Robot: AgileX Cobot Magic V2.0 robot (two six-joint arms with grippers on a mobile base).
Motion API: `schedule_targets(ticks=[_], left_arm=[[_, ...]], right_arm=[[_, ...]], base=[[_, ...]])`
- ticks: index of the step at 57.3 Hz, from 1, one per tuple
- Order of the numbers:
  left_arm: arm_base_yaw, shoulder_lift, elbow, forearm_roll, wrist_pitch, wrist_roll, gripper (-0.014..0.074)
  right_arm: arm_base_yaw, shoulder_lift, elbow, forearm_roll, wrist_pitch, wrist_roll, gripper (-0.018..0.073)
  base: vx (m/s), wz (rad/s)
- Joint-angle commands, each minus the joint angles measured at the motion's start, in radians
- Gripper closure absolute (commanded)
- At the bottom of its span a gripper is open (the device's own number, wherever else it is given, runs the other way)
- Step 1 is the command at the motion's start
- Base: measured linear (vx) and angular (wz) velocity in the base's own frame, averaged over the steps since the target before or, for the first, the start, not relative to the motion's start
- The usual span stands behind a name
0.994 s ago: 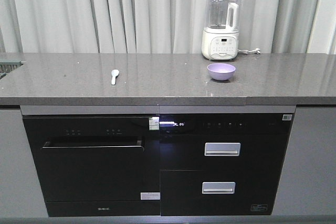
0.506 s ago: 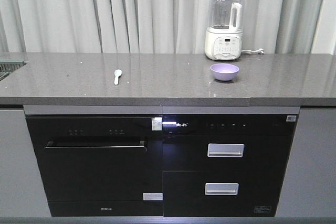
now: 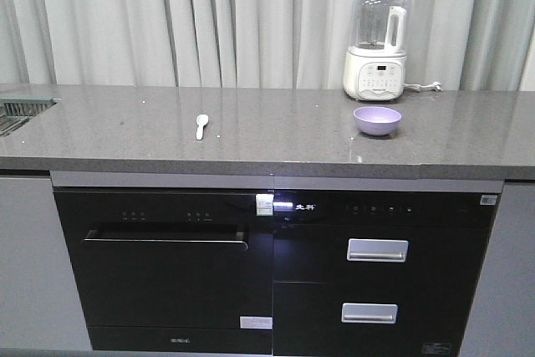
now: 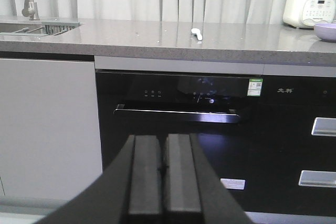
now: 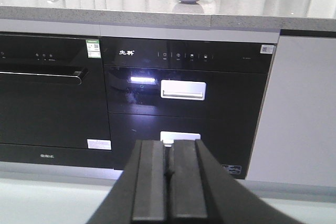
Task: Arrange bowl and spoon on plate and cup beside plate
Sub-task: 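Drive the base toward the counter with the spoon and lavender bowl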
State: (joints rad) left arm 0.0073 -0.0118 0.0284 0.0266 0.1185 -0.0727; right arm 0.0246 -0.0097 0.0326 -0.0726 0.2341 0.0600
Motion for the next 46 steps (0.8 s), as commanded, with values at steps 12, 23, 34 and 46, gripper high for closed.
schedule_targets(ticks=[12,23,34,46], left_arm=[[-0.005,-0.014,0.018,-0.007,-0.079,-0.007,0.0602],[-0.005,-0.014,0.018,-0.007,-0.079,-0.007,0.0602],[-0.005,-0.014,0.018,-0.007,-0.079,-0.007,0.0602],[-0.005,-0.014,0.018,-0.007,-0.079,-0.007,0.0602]], right_arm=[[-0.006,-0.02,0.014,-0.006,-0.086,-0.007,0.0568],[-0.006,-0.02,0.014,-0.006,-0.086,-0.007,0.0568],[-0.006,-0.02,0.014,-0.006,-0.085,-0.007,0.0568],[-0.006,-0.02,0.014,-0.006,-0.085,-0.007,0.0568]], base=[[0.14,0.05],[0.18,0.03],[0.21,0.04],[0.22,0.0]])
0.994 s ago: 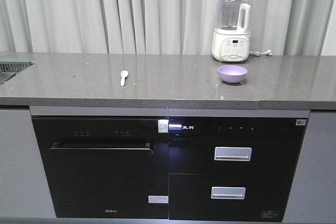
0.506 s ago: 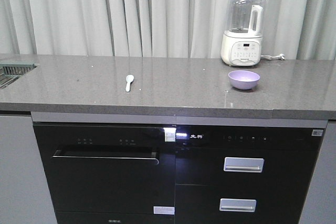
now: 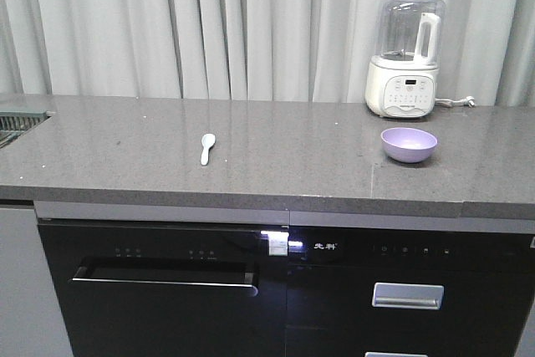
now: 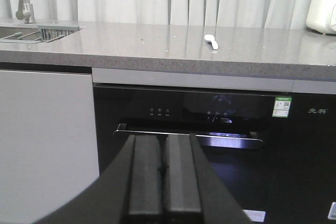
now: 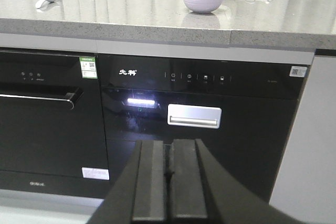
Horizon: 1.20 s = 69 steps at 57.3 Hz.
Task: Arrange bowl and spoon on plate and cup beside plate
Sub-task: 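Drive the base toward the counter with the spoon and lavender bowl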
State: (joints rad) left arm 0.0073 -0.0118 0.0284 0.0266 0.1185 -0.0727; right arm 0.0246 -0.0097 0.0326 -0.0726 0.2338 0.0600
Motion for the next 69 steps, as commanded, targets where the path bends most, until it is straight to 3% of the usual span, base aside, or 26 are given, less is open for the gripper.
schedule_targets(ticks=[1,69], left_arm=[[-0.005,-0.014,0.018,-0.007,-0.079,-0.007,0.0602],[-0.005,-0.014,0.018,-0.007,-0.079,-0.007,0.0602]], right_arm=[[-0.006,-0.02,0.014,-0.006,-0.085,-0.007,0.0568],[-0.006,-0.02,0.014,-0.006,-0.086,-0.007,0.0568]], base=[[0.23,-0.01],[0.22,-0.07]])
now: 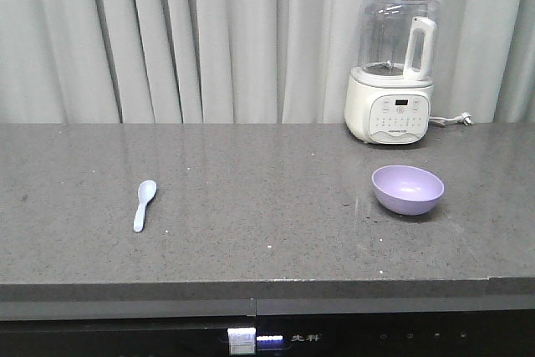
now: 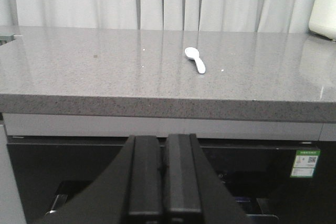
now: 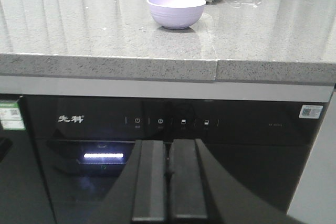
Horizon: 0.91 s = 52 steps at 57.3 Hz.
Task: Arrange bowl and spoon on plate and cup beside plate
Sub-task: 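Drive the base toward the counter with the spoon and lavender bowl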
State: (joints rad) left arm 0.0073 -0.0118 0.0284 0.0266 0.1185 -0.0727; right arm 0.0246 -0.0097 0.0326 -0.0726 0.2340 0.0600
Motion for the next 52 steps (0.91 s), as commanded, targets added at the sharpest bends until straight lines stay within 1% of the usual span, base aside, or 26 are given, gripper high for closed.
schedule_targets(ticks=[1,52], left_arm=[[-0.005,-0.014,0.018,-0.007,-0.079,-0.007,0.0602],[-0.005,-0.014,0.018,-0.007,-0.079,-0.007,0.0602]], right_arm=[[-0.006,-0.02,0.014,-0.006,-0.086,-0.007,0.0568],[-0.006,-0.02,0.014,-0.006,-0.086,-0.007,0.0568]], base=[[0.17,-0.04],[0.16,0.0]])
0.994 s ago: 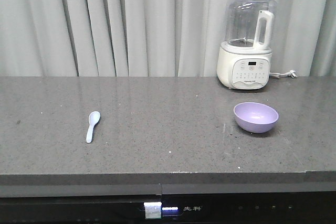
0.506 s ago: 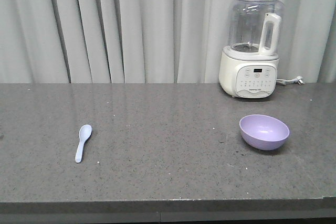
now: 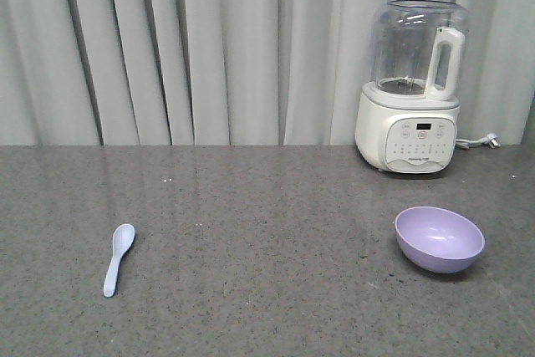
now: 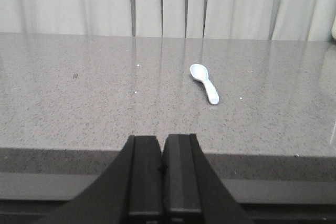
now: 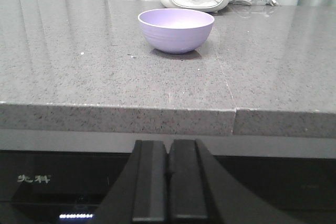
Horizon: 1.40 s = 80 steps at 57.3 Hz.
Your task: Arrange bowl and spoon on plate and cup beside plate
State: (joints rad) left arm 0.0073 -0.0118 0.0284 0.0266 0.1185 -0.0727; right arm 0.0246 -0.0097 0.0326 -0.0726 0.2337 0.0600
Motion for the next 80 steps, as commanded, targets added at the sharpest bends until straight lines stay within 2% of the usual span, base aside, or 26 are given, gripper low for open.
schedule_targets(ticks=[1,80], left_arm=[[-0.005,-0.014,0.018,-0.007,-0.079,-0.007,0.0602],[-0.005,-0.014,0.018,-0.007,-0.079,-0.007,0.0602]], right_arm=[[-0.006,-0.02,0.014,-0.006,-0.086,-0.007,0.0568],[-0.006,-0.02,0.014,-0.006,-0.086,-0.007,0.0568]], base=[[0.16,0.0],[0.09,0.01]])
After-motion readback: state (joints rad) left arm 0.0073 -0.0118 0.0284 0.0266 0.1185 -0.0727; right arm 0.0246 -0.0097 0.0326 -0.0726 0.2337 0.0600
